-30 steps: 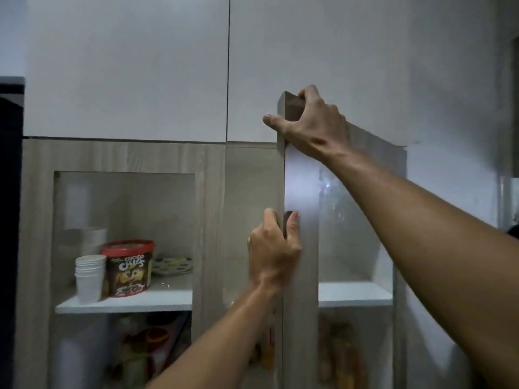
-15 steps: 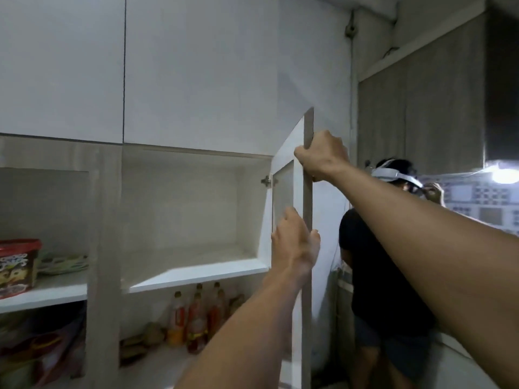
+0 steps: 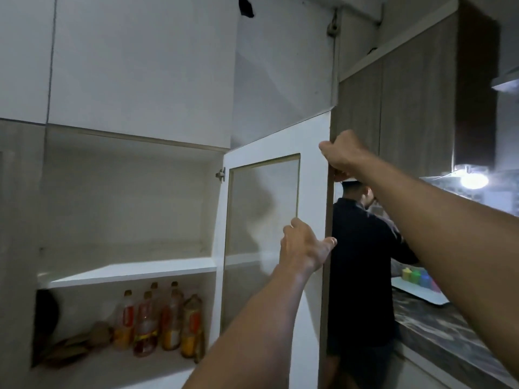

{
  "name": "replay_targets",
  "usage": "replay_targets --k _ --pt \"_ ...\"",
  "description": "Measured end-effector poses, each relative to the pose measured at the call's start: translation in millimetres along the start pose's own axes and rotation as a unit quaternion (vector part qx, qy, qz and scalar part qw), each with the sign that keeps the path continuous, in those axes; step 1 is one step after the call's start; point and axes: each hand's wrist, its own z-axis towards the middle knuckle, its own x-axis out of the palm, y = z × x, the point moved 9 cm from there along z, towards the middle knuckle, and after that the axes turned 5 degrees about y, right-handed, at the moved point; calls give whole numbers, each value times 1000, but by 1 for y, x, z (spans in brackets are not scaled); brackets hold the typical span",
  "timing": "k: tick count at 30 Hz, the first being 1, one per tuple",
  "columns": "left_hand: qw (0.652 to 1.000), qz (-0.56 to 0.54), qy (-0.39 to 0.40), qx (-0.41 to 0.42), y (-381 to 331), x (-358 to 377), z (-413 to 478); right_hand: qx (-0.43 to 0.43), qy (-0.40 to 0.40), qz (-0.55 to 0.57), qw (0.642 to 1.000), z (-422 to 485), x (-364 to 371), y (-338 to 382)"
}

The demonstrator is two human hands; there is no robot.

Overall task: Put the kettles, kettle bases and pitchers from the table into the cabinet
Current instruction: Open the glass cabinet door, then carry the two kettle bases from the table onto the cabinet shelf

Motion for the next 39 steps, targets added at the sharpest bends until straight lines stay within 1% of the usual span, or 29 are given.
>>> replay_targets --k 5,7,9,10,11,12,14,15,16,18,21,24,26,30,33,36,39 --pt "1000 27 -11 10 -23 51 25 5 17 40 999 35 -17 -57" --pt "999 30 -10 9 -25 62 34 11 15 56 998 44 -21 -73" --pt "999 29 1 15 -26 69 43 16 -3 59 998 50 -24 -85" --pt "999 25 9 19 -25 72 48 14 -28 43 999 51 -27 -89" --pt "999 23 18 21 -23 74 51 5 -69 12 998 50 -32 -88" --pt "999 26 24 24 -21 75 53 -16 -128 -24 991 46 -39 -84" --pt "999 29 34 27 -14 74 56 -99 -244 -58 963 23 -48 -61" --pt "999 30 36 23 -8 71 56 -152 -275 -50 948 9 -45 -46" --pt "999 40 33 15 2 66 55 -192 -275 -34 942 -2 -37 -32" --pt "997 82 10 -10 31 46 51 -222 -214 -9 951 -15 -6 -14" --pt "989 119 -43 -82 98 0 32 -208 -75 -35 975 -29 68 0" --pt "973 134 -81 -171 167 -58 -2 -203 43 -31 978 -44 152 11" --pt "958 157 -111 -215 208 -109 -35 -203 117 -16 972 -61 212 27" --pt "903 220 -194 -314 279 -233 -121 -225 261 1 939 -124 336 91" --pt "863 245 -243 -370 316 -322 -194 -262 330 18 907 -188 415 159" --pt "823 280 -262 -418 348 -391 -269 -283 400 69 869 -260 484 229" --pt "773 298 -270 -490 383 -442 -343 -312 459 73 829 -339 539 281"
